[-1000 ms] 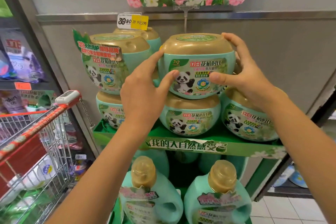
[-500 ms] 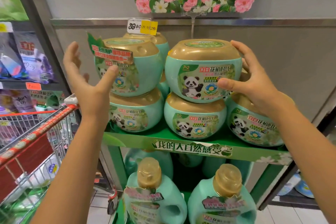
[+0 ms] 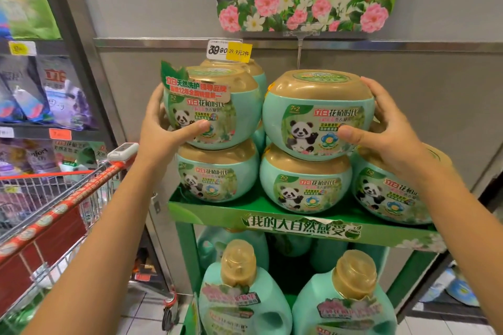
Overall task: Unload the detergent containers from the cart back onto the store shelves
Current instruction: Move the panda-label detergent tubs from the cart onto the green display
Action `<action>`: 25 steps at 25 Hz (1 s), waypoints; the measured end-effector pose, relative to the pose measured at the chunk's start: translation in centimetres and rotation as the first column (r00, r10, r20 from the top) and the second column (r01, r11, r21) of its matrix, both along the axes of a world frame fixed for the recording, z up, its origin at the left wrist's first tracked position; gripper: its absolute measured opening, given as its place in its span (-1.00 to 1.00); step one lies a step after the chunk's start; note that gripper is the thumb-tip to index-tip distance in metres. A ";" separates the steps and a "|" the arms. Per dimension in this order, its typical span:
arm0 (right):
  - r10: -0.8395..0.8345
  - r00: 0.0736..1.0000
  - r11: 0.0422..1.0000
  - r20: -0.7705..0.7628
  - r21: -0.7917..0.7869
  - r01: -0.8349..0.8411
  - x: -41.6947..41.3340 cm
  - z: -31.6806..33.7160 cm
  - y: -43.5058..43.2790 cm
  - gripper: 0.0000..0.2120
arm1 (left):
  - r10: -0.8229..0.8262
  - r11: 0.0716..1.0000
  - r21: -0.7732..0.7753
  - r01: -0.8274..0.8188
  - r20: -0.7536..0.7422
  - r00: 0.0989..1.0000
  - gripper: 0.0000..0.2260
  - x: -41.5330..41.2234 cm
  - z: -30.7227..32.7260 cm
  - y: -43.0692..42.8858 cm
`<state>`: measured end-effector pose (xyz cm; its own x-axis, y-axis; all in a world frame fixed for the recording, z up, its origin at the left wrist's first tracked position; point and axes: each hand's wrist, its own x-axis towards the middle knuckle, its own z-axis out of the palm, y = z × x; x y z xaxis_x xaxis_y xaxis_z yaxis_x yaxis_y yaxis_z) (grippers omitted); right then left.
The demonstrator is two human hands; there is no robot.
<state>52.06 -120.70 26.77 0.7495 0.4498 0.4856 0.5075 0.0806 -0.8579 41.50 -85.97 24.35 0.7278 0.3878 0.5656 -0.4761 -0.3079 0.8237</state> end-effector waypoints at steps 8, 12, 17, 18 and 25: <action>-0.029 0.999 0.996 0.042 -0.087 0.032 0.1 0.3 -0.1 -0.08 | 0.142 0.990 -0.026 -0.141 0.040 0.989 -0.06 -0.4 -0.2 -1.1; -0.018 0.997 0.978 0.070 -0.206 0.032 0.6 1.0 -0.4 -0.10 | 0.161 0.987 -0.027 -0.160 0.048 0.986 -0.08 -0.4 -0.7 -1.6; -0.094 0.989 0.951 0.111 -0.283 0.122 0.1 0.8 -0.4 -0.03 | 0.145 0.989 -0.008 -0.145 0.023 0.989 -0.04 -0.4 -0.7 -1.7; -0.163 0.976 0.929 0.145 -0.311 0.201 -0.3 0.9 -0.5 0.01 | 0.137 0.991 0.003 -0.137 0.007 0.991 -0.03 -0.5 -0.7 -1.7; -0.515 0.588 0.828 0.624 0.185 0.529 -6.5 0.7 2.1 -0.48 | 0.361 0.923 -0.118 -0.366 -0.057 0.931 -0.49 -4.5 -2.0 -1.7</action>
<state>45.59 -118.60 27.51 0.3816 0.0942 0.9195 0.8660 -0.3841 -0.3200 36.98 -87.70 22.32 0.5412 0.6952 0.4731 -0.3222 -0.3482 0.8803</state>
